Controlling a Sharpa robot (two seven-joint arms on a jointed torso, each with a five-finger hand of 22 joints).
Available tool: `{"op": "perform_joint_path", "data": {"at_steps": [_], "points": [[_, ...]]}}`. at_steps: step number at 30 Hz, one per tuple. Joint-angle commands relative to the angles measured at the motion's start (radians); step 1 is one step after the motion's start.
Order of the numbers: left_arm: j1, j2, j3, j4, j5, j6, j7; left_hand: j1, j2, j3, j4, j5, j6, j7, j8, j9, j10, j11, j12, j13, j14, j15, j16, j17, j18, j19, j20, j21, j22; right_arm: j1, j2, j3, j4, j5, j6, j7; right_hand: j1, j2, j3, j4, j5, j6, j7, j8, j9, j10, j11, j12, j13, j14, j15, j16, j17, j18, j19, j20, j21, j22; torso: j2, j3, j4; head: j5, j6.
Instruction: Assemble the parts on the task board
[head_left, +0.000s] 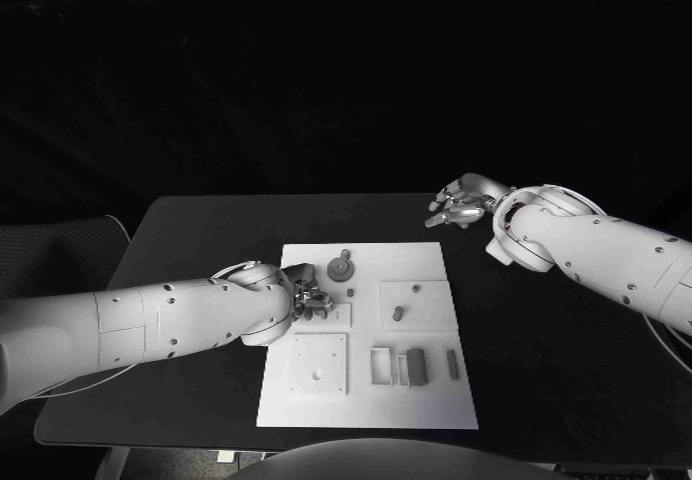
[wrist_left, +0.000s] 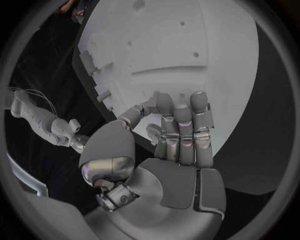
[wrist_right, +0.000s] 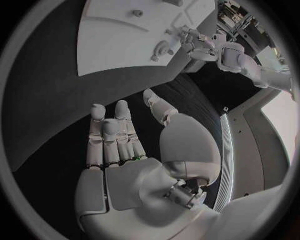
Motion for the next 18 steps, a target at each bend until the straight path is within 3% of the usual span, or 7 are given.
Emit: {"op": "perform_joint_path", "data": {"at_steps": [1, 11, 18], "points": [[-0.003, 0.0, -0.001, -0.001, -0.011, -0.021, -0.004, 0.002, 0.008, 0.039, -0.036, 0.006, 0.102, -0.1, 0.007, 0.0, -0.008, -0.017, 0.004, 0.001, 0.001, -0.006, 0.005, -0.002, 0.027, 0.0, -0.005, 0.008, 0.025, 0.0, 0.0, 0.0, 0.001, -0.005, 0.017, 0.003, -0.001, 0.01, -0.007, -0.001, 0.004, 0.0, 0.007, 0.002, -0.002, -0.006, 0.004, 0.003, -0.001, -0.001, -0.004, -0.004, -0.001, 0.015, -0.009, -0.001, -0.004, 0.012, 0.0, -0.0002, -0.0002, 0.0, -0.001], [-0.004, -0.001, -0.001, 0.0, -0.011, -0.018, 0.006, -0.002, -0.001, 0.038, -0.033, -0.002, 0.101, -0.101, 0.014, -0.002, -0.008, -0.017, 0.011, 0.002, -0.001, -0.007, 0.012, -0.006, 0.027, -0.002, -0.006, 0.014, 0.024, 0.0, 0.0, 0.0, 0.0, -0.005, 0.018, 0.004, -0.002, 0.01, -0.008, 0.0, 0.004, 0.0, 0.007, 0.002, -0.002, -0.006, 0.004, 0.003, -0.002, -0.002, -0.004, -0.004, -0.001, 0.015, -0.009, -0.001, -0.005, 0.012, 0.0, -0.0004, -0.0002, 0.0, 0.0], [-0.004, -0.002, -0.001, 0.002, -0.039, -0.007, 0.015, 0.003, -0.033, 0.031, -0.022, -0.029, 0.1, -0.105, 0.034, -0.005, -0.009, -0.017, 0.026, 0.005, -0.004, -0.008, 0.028, -0.013, 0.028, -0.004, -0.008, 0.027, 0.024, 0.0, 0.0, 0.0, 0.0, -0.005, 0.02, 0.004, -0.004, 0.009, -0.009, 0.002, 0.004, 0.0, 0.007, 0.002, -0.002, -0.007, 0.004, 0.003, -0.002, -0.002, -0.004, -0.004, -0.001, 0.015, -0.01, 0.0, -0.005, 0.012, 0.0, -0.0009, 0.0005, 0.0, 0.0]]}}
